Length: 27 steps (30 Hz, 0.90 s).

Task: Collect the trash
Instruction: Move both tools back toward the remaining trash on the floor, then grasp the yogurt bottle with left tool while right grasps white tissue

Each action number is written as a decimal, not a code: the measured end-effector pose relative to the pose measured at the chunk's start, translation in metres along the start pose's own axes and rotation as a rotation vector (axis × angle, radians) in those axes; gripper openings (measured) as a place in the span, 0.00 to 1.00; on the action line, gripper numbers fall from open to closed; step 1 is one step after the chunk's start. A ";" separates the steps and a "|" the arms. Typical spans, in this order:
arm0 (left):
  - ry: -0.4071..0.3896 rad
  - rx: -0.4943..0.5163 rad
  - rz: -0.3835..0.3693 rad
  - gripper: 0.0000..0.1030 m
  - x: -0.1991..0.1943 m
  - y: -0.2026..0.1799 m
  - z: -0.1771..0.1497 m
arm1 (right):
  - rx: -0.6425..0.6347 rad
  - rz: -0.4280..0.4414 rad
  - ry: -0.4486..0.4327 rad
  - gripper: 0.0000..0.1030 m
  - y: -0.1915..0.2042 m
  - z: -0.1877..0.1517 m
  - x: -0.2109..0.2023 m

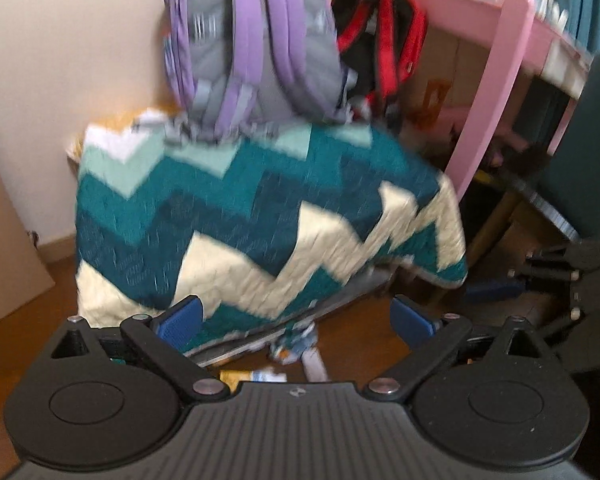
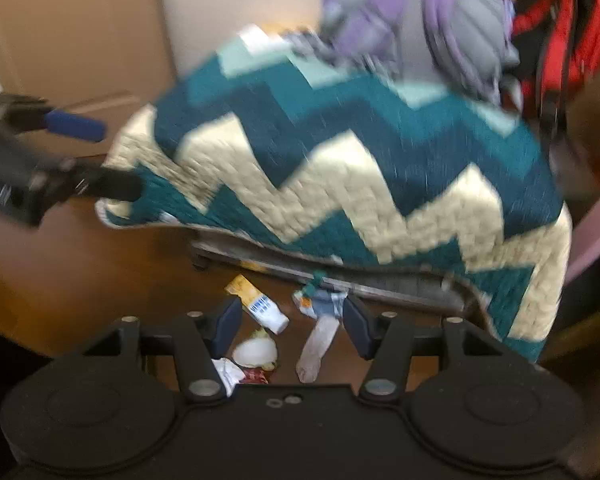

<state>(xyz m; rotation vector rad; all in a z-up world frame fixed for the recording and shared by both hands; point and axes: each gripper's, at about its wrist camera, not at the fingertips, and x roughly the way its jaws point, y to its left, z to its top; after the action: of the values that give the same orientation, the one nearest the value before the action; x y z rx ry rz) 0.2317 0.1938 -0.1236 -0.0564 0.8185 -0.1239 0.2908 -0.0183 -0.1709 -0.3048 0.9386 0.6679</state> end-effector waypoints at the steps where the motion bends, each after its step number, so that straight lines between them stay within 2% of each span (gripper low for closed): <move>1: 0.014 0.016 0.008 0.98 0.012 0.003 -0.005 | 0.017 -0.003 0.018 0.53 -0.004 -0.002 0.015; 15: 0.187 0.396 -0.065 0.97 0.190 0.024 -0.098 | 0.170 -0.005 0.254 0.53 -0.045 -0.037 0.197; 19: 0.261 0.479 -0.088 0.97 0.240 0.028 -0.125 | 0.192 -0.004 0.309 0.53 -0.053 -0.050 0.240; 22: 0.312 0.519 -0.100 0.97 0.275 0.035 -0.141 | 0.197 -0.001 0.348 0.53 -0.056 -0.060 0.267; 27: 0.359 0.514 -0.103 0.97 0.322 0.047 -0.154 | 0.216 0.020 0.409 0.53 -0.056 -0.075 0.307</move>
<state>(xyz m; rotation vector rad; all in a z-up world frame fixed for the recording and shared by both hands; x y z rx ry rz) 0.3409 0.1981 -0.4667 0.4193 1.1202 -0.4474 0.4049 0.0209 -0.4679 -0.2430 1.3948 0.5242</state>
